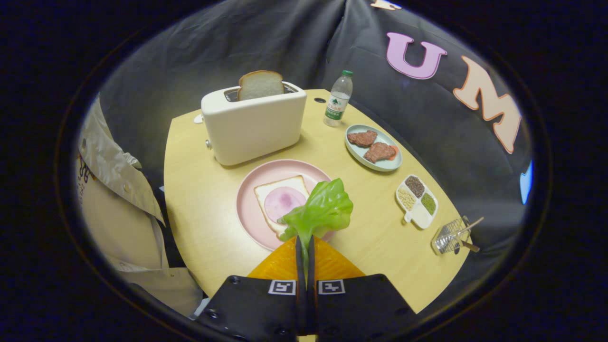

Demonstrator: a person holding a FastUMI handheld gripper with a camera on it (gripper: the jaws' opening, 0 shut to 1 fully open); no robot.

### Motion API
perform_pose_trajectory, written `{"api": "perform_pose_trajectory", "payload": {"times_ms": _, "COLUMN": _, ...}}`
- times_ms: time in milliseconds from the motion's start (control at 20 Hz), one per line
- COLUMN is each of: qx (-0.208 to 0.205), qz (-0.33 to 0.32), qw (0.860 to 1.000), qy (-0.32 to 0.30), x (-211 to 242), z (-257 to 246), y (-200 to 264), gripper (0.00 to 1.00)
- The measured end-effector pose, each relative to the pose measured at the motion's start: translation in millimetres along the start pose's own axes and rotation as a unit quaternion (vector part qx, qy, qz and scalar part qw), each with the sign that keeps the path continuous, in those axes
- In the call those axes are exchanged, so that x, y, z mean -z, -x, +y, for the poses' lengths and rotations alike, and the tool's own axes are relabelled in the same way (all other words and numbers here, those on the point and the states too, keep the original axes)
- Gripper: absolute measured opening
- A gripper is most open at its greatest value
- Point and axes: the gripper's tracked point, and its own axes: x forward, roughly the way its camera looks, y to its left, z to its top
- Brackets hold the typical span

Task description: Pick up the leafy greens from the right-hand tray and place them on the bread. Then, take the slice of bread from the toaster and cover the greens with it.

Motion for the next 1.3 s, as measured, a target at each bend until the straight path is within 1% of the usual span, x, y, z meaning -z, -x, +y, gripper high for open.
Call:
{"api": "perform_pose_trajectory", "payload": {"times_ms": 400, "qx": -0.047, "qz": 0.008, "qw": 0.999, "qy": 0.008, "x": -25, "z": 34, "y": -43, "gripper": 0.03}}
{"api": "perform_pose_trajectory", "payload": {"times_ms": 700, "qx": -0.067, "qz": 0.011, "qw": 0.998, "qy": 0.003, "x": -33, "z": 45, "y": -66, "gripper": 0.03}}
{"api": "perform_pose_trajectory", "payload": {"times_ms": 850, "qx": -0.073, "qz": 0.027, "qw": 0.997, "qy": 0.0, "x": -25, "z": 44, "y": -76, "gripper": 0.03}}
{"api": "perform_pose_trajectory", "payload": {"times_ms": 1000, "qx": -0.066, "qz": 0.046, "qw": 0.997, "qy": -0.013, "x": -13, "z": 35, "y": -87, "gripper": 0.04}}
{"api": "perform_pose_trajectory", "payload": {"times_ms": 1100, "qx": -0.057, "qz": 0.059, "qw": 0.997, "qy": -0.011, "x": -5, "z": 29, "y": -93, "gripper": 0.09}}
{"api": "perform_pose_trajectory", "payload": {"times_ms": 1200, "qx": -0.047, "qz": 0.07, "qw": 0.996, "qy": -0.001, "x": 3, "z": 24, "y": -94, "gripper": 0.11}}
{"api": "perform_pose_trajectory", "payload": {"times_ms": 1250, "qx": -0.045, "qz": 0.073, "qw": 0.996, "qy": 0.005, "x": 4, "z": 25, "y": -98, "gripper": 0.25}}
{"api": "perform_pose_trajectory", "payload": {"times_ms": 1300, "qx": -0.043, "qz": 0.073, "qw": 0.996, "qy": 0.01, "x": 4, "z": 25, "y": -97, "gripper": 0.25}}
